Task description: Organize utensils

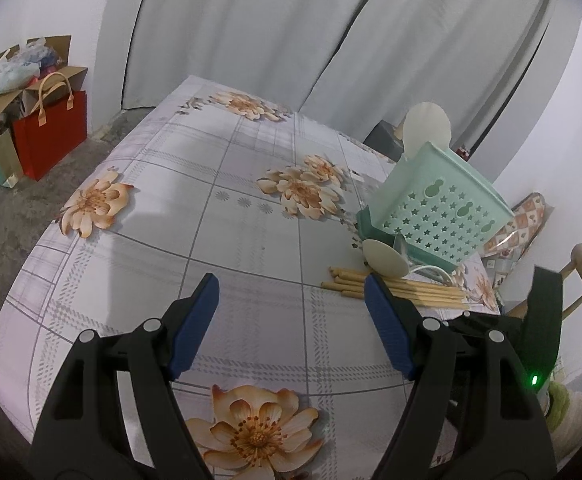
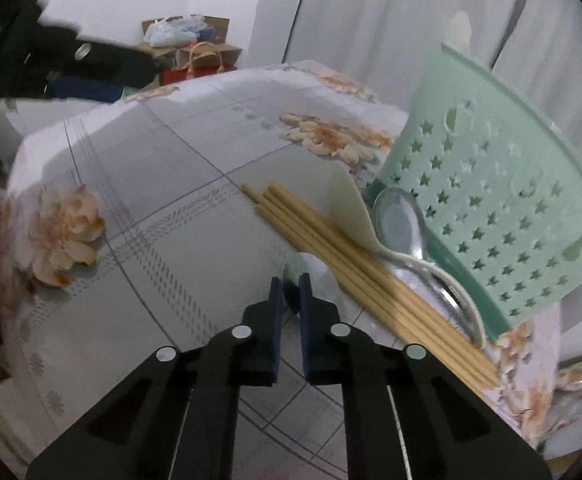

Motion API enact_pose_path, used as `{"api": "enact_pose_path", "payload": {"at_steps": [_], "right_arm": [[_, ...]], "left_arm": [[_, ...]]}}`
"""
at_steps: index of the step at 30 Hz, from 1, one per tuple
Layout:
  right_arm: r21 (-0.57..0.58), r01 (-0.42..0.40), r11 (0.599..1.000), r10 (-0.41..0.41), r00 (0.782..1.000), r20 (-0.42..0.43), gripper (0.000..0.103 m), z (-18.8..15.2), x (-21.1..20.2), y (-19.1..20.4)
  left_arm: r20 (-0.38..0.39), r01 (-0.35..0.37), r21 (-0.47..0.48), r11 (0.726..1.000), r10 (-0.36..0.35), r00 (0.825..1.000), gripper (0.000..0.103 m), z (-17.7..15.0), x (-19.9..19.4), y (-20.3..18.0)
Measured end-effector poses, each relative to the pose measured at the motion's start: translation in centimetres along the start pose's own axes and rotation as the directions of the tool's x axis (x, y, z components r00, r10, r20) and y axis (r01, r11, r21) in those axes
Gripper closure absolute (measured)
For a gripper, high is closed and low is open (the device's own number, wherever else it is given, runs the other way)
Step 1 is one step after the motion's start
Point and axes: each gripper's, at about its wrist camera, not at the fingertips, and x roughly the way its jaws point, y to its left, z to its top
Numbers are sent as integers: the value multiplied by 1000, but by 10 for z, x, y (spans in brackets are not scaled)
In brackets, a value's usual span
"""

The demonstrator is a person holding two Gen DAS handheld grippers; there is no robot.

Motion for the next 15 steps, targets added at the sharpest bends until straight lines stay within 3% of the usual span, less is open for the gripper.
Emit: {"api": "enact_pose_path", "payload": {"at_steps": [7,11,15], "right_arm": [[30,26,999,-28,998,61,100,-1,-30,-4],[147,-10,989,-5,995,102,102,2,-58,-29],[295,-77,953,29,986,164,102,2,-87,-66]], "left_arm": [[-3,-12,-9,1000,12,1000,32,-3,0,2],[-11,-14,-17,1000,13,1000,32,-7,4,2],[-11,-10,-21,1000,10,1000,32,-10,6,0]]}}
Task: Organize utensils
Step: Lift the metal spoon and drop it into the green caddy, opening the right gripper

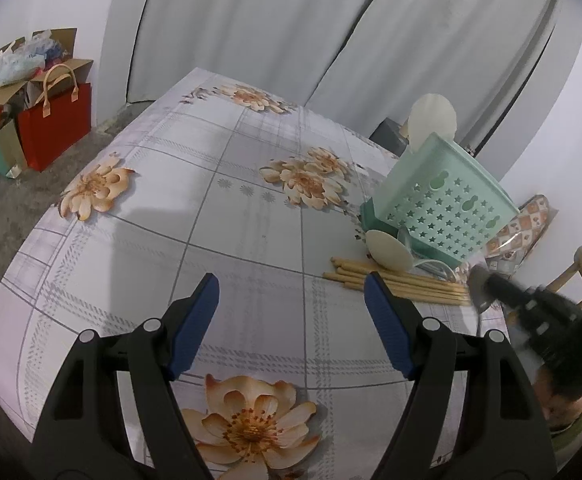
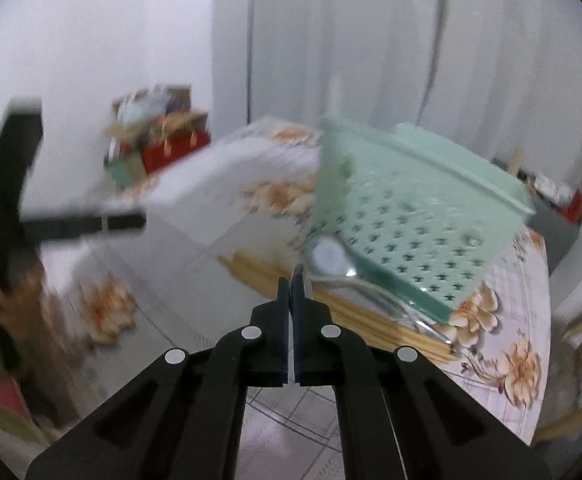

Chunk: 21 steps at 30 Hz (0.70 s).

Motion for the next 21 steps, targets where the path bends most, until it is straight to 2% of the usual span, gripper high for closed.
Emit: {"api": "enact_pose_path", "payload": {"at_steps": [6,12,16,19,21], "right_arm": [[188,-110,976,91,990,107,102,16,-37,-52],[258,-173,951,110,964,243,102,37,-67,-86],[270,-254,929,151,925,350,102,60,-88,-109],[264,-333,905,196,879,435,102,79,-103,-126],[249,-387,888,228,840,492,102,93,-111,-137]], "left_arm": [[3,9,-5,1000,-9,1000,32,-1,3,-5],[-1,13,-2,1000,-13,1000,32,-2,4,-10],[-5,17,6,1000,-17,1000,32,-2,7,-14],[-4,19,13,1000,-19,1000,32,-1,7,-18],[-5,19,16,1000,-18,1000,32,-2,6,-19]]}}
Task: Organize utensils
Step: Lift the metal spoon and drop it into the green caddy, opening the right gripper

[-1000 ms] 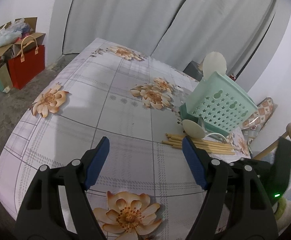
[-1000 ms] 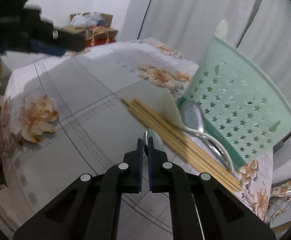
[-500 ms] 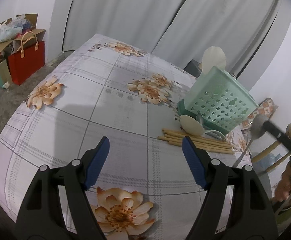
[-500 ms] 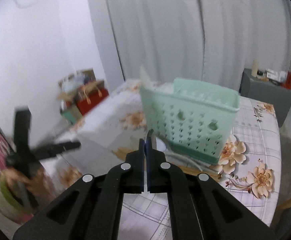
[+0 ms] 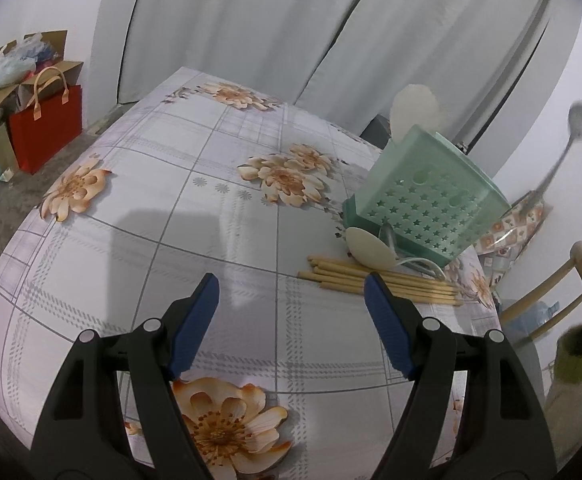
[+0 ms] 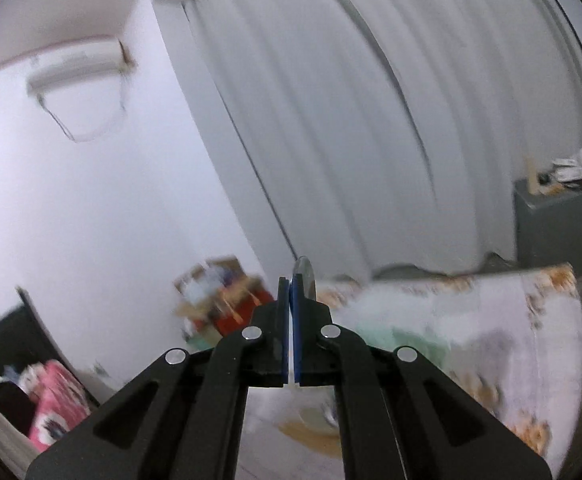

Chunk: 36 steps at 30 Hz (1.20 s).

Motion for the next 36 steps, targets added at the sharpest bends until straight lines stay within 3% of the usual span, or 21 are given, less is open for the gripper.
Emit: {"api": "enact_pose_path", "payload": {"at_steps": [4,8,18,24,26,28,31,36], "right_arm": [[-23,-19,1000,20,998,63,102,26,6,-6],[-28,7,1000,-6,998,56,102,34,29,-23],[31,113,993,-110,990,-89,101,-16,71,-80],[48,183,982,-169,962,-215,98,-49,85,-105],[31,195,980,-183,958,-222,98,-52,79,-103],[10,213,977,-206,954,-219,91,-51,75,-99],[0,235,972,-232,958,-169,70,-45,57,-89],[-57,225,973,-229,970,-79,65,-44,32,-63]], "left_arm": [[-7,-3,1,1000,3,1000,32,0,2,-1],[-11,-7,1,1000,7,1000,32,0,2,-1],[-21,-8,4,1000,8,1000,32,2,5,-1],[-20,-6,14,1000,7,1000,32,3,5,-4],[-22,-8,16,1000,8,1000,32,3,5,-4],[-23,-9,16,1000,9,1000,32,3,5,-5],[-22,-10,17,1000,11,1000,32,3,4,-5],[-11,-34,13,999,34,999,32,3,0,-5]]}}
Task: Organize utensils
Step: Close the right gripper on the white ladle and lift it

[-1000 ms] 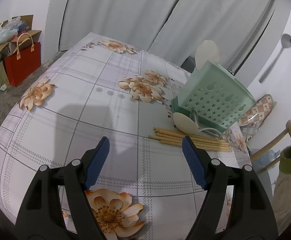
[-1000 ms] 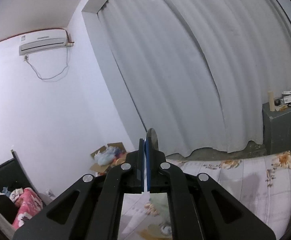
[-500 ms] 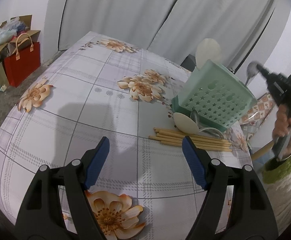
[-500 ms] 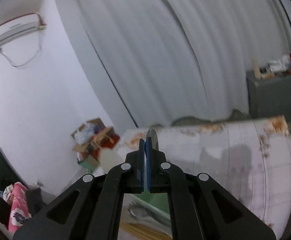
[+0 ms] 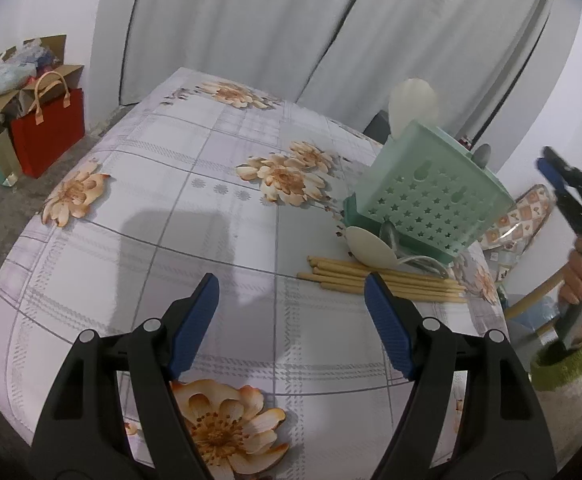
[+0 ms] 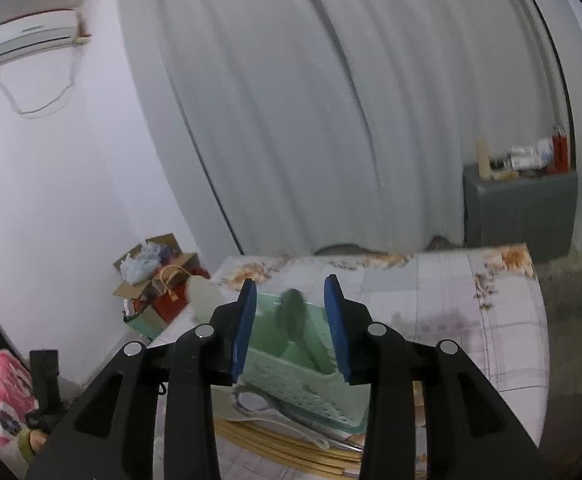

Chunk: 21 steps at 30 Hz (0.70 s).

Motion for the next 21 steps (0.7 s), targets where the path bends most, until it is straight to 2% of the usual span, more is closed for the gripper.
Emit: {"api": "enact_pose_path", "payload": {"at_steps": [3,6,10,11,14,18,19,21], "right_arm": [[-78,-62,995,59,998,-33,59,-13,0,27],[-140,-125,982,104,984,-146,58,-36,22,51],[-187,-213,959,145,935,-323,58,-74,67,82],[-207,-234,950,145,918,-368,58,-84,82,90],[-248,-254,935,128,892,-433,58,-101,112,104],[-301,-239,923,67,871,-486,58,-115,143,113],[-306,-237,922,57,864,-500,60,-118,150,114],[-328,-235,915,33,854,-519,75,-122,162,116]], "left_arm": [[4,-26,-23,999,26,1000,32,1,-1,5],[10,-36,-52,998,36,999,32,2,-5,12],[20,-40,-65,997,41,999,32,2,-11,15],[21,-40,-66,997,41,999,32,2,-11,16],[18,-38,-72,997,39,999,32,0,-13,18],[14,-35,-76,997,36,999,32,0,-12,19],[13,-34,-76,996,36,999,32,0,-12,19],[11,-33,-79,996,33,999,32,0,-11,20]]}}
